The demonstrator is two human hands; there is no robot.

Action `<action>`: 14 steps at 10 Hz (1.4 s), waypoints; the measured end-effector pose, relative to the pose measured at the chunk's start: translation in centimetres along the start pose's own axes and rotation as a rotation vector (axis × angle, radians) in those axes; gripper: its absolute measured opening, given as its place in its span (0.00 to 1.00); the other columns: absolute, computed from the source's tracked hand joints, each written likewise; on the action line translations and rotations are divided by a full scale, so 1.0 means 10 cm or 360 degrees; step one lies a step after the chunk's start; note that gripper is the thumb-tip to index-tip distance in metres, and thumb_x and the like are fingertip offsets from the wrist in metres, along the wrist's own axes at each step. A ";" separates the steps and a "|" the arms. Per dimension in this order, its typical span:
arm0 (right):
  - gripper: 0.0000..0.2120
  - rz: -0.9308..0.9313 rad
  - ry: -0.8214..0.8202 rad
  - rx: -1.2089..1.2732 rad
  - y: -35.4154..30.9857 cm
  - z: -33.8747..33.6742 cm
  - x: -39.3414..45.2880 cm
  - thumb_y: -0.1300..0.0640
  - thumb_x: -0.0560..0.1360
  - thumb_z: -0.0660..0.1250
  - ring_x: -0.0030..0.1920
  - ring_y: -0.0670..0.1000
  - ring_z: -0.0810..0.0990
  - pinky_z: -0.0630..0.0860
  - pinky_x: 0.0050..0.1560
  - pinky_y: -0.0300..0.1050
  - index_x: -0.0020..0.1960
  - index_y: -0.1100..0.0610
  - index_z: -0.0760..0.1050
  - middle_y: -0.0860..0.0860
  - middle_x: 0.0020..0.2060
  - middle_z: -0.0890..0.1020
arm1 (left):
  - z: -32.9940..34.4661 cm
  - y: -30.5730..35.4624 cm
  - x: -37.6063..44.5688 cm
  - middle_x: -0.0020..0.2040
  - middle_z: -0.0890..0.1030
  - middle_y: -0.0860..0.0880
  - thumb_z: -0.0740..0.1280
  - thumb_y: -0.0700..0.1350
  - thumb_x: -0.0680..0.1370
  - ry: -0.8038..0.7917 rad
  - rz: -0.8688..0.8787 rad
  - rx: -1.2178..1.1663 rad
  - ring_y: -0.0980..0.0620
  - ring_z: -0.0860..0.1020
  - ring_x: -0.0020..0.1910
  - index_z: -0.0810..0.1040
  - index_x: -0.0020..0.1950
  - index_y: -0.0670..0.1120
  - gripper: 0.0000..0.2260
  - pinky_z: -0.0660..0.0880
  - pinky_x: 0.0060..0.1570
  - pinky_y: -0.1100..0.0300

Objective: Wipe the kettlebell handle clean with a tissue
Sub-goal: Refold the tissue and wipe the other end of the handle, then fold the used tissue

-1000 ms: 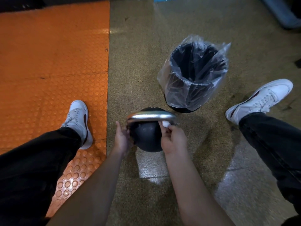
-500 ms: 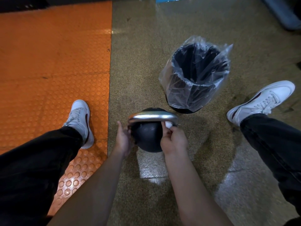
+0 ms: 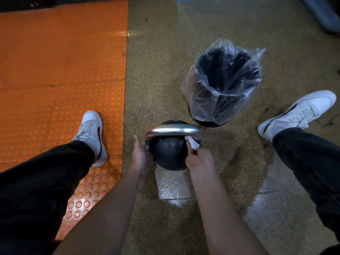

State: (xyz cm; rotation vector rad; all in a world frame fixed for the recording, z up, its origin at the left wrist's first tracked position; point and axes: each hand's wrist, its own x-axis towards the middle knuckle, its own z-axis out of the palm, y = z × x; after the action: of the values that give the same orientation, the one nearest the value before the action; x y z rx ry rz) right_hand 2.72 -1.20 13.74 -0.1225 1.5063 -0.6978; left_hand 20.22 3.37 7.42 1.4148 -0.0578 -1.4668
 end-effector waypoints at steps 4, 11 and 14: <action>0.09 -0.0189 -0.0126 0.0462 -0.21 0.12 -0.32 0.75 0.73 0.66 0.46 0.56 0.83 0.80 0.58 0.55 0.44 0.62 0.74 0.59 0.42 0.81 | 0.07 0.29 -0.16 0.61 0.82 0.52 0.52 0.67 0.80 0.0048 0.0183 0.0184 0.50 0.76 0.64 0.78 0.65 0.51 0.27 0.74 0.50 0.55; 0.10 -0.1083 -0.1113 -0.0250 -1.32 0.56 -0.68 0.74 0.76 0.66 0.44 0.50 0.85 0.82 0.47 0.41 0.48 0.63 0.82 0.54 0.41 0.86 | 0.95 1.67 -0.70 0.47 0.87 0.48 0.73 0.43 0.76 -0.0352 0.1043 0.0780 0.53 0.84 0.48 0.84 0.53 0.48 0.07 0.75 0.42 0.61; 0.10 -0.1471 -0.0910 -0.0629 -1.76 0.76 -0.80 0.70 0.75 0.70 0.38 0.46 0.85 0.79 0.40 0.40 0.45 0.56 0.84 0.50 0.37 0.87 | 1.14 2.10 -0.65 0.41 0.83 0.51 0.73 0.42 0.76 -0.0239 0.1298 0.1008 0.58 0.78 0.38 0.83 0.49 0.48 0.03 0.76 0.42 0.64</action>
State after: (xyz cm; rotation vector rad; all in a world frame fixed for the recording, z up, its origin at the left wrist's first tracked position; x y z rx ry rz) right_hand 4.46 -14.03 30.04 -1.2696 0.9568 -0.9599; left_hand 22.89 -8.40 29.02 1.4855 -1.1407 -0.8717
